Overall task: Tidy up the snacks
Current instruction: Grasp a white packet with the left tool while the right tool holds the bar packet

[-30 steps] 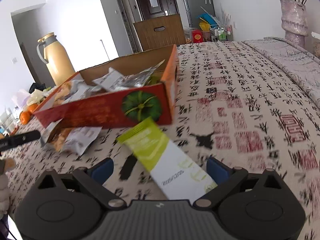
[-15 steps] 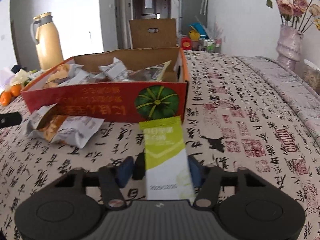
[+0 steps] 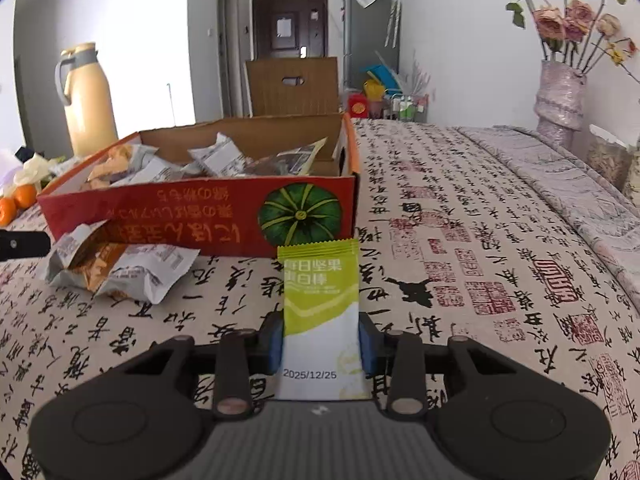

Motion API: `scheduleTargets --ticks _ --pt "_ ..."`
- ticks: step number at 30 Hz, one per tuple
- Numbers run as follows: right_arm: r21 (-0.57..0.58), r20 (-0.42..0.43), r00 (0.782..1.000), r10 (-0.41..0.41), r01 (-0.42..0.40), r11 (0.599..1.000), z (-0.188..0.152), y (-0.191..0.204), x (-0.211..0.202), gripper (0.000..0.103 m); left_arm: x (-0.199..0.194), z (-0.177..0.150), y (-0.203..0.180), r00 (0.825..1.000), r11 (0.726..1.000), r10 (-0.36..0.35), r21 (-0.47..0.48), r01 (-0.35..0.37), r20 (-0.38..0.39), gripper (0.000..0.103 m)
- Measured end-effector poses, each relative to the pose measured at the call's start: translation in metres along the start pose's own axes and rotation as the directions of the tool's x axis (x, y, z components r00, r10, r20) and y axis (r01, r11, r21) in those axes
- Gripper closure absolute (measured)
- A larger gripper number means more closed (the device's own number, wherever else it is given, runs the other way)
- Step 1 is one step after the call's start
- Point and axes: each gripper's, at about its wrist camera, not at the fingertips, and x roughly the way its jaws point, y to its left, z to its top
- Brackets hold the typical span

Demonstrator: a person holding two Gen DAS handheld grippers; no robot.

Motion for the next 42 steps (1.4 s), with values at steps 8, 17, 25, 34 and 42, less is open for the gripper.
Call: scheduleTargets --ticks 8,17,25,34,42 --pt "0.037 0.057 0.998 -0.023 0.021 0.999 -0.002 -0.009 -0.011 0.067 0.023 0.013 -0.003 0.996 0.995 -0.021 -0.097 0.013 -0.086 0.000" --pt "0.089 0.083 0.996 -0.043 0.035 0.995 -0.002 -0.015 -0.009 0.067 0.038 0.016 -0.012 0.994 0.997 -0.004 -0.076 -0.005 -0.112 0.001" --pt "0.090 0.080 0.996 -0.032 0.025 0.996 -0.005 -0.011 -0.007 0.067 0.039 0.014 -0.010 0.991 0.996 -0.034 -0.087 0.023 -0.127 0.030" --pt "0.087 0.082 0.996 -0.029 0.021 0.996 -0.006 -0.008 -0.008 0.067 0.026 0.013 -0.011 0.994 0.997 -0.059 -0.059 0.053 -0.094 0.056" --pt "0.085 0.101 0.994 -0.029 0.020 0.996 -0.006 -0.006 -0.015 0.067 0.007 0.013 -0.011 0.997 0.997 -0.064 -0.038 0.063 -0.037 0.057"
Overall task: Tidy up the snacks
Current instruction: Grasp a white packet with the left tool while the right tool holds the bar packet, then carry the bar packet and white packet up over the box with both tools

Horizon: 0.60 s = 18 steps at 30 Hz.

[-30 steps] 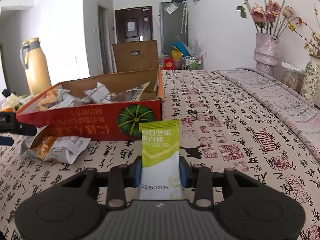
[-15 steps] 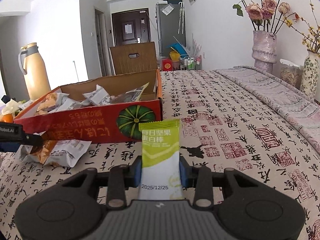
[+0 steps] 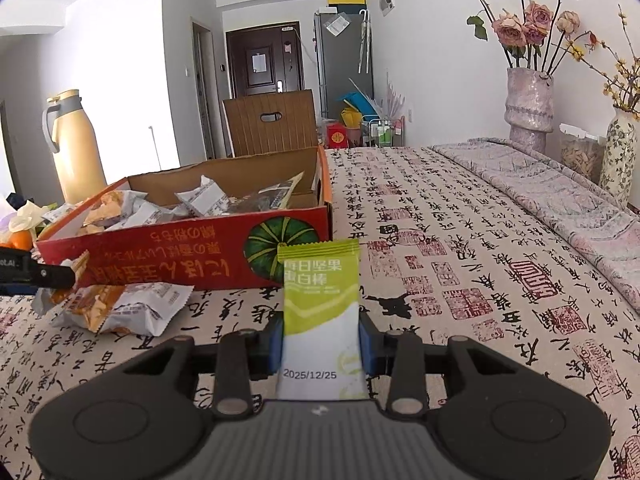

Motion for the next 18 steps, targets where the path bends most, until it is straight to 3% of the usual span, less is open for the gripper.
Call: scheduleTargets --ticks 18 --pt "-0.027 0.139 0.988 0.061 -0.058 0.998 0.041 0.023 -0.016 0.067 -0.036 0.033 -0.028 0.984 0.994 -0.041 0.103 0.023 0.171 0.057"
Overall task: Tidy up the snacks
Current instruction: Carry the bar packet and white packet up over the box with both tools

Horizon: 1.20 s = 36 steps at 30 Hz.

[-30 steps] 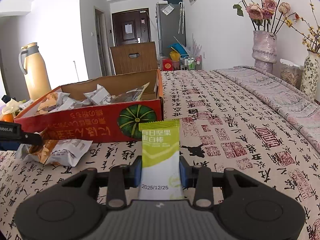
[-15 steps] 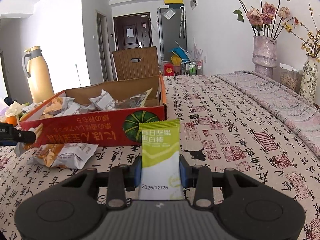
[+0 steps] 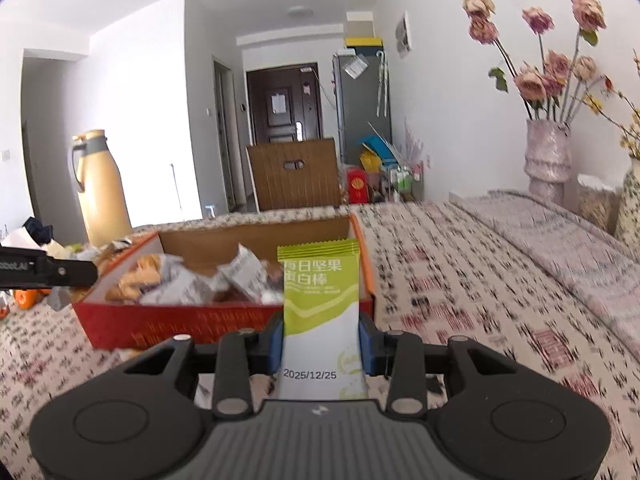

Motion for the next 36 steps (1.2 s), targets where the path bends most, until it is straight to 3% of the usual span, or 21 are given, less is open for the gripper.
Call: scheduleTargets --ticks 16,23,31,36 --pt "-0.049 0.091 0.994 0.063 -0.058 0.997 0.062 0.034 0.061 0.067 0.040 0.043 -0.017 0.998 1.000 0.005 0.014 -0.006 0.057 0.057" --pt "-0.030 0.092 0.994 0.051 -0.048 0.998 0.081 0.034 0.102 0.067 0.074 0.063 -0.017 0.995 0.998 0.055 0.005 -0.056 0.083 0.057" --pt "0.015 0.054 0.998 0.038 -0.039 0.999 0.072 0.024 0.142 0.067 0.110 0.056 -0.010 0.992 0.995 0.095 -0.011 -0.095 0.080 0.057" --pt "0.001 0.005 1.000 0.029 -0.029 1.000 0.063 0.023 0.153 0.067 0.123 0.049 0.002 0.997 0.997 0.067 -0.024 -0.067 0.036 0.057"
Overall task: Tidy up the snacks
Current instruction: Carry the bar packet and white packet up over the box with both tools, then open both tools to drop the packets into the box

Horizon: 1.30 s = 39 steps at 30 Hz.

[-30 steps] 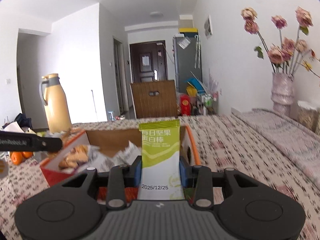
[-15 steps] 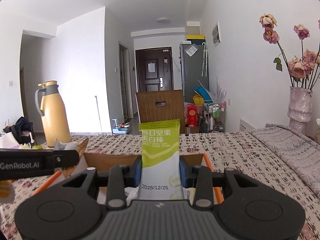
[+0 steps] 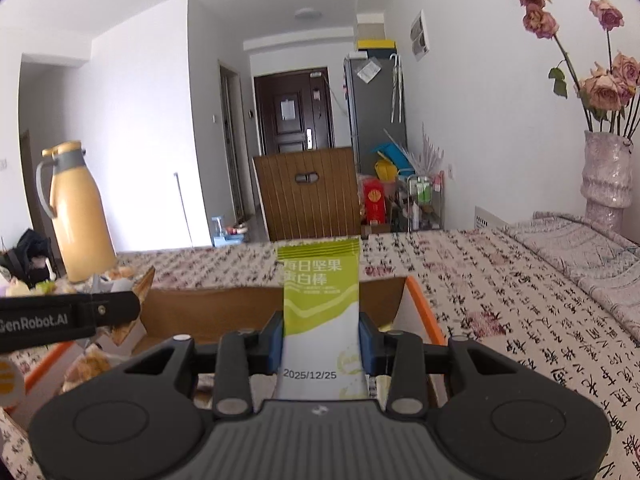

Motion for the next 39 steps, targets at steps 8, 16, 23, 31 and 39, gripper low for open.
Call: scheduleTargets --ticks 8,16,23,31,39 --pt "0.004 -0.007 1.000 0.006 -0.006 1.000 -0.002 0.001 -0.002 0.062 -0.003 -0.003 0.005 1.000 1.000 0.011 -0.024 -0.011 0.014 0.048" --pt "0.041 0.013 1.000 -0.024 0.024 0.999 -0.002 -0.007 -0.006 0.000 -0.016 0.000 0.010 0.996 0.997 0.059 -0.060 -0.055 0.069 0.000" --pt "0.043 0.011 1.000 -0.024 0.024 0.999 -0.003 -0.006 -0.006 0.000 -0.017 0.001 0.010 0.996 0.996 0.062 -0.064 -0.058 0.062 0.000" --pt "0.044 0.018 1.000 -0.023 0.022 0.999 -0.002 -0.006 -0.007 0.000 -0.021 0.004 0.008 0.998 0.997 0.044 -0.071 -0.040 0.055 0.000" --pt "0.007 0.014 1.000 -0.028 0.028 1.000 0.001 0.001 -0.010 0.000 -0.031 0.011 0.006 0.997 0.997 0.048 -0.071 -0.044 0.054 0.000"
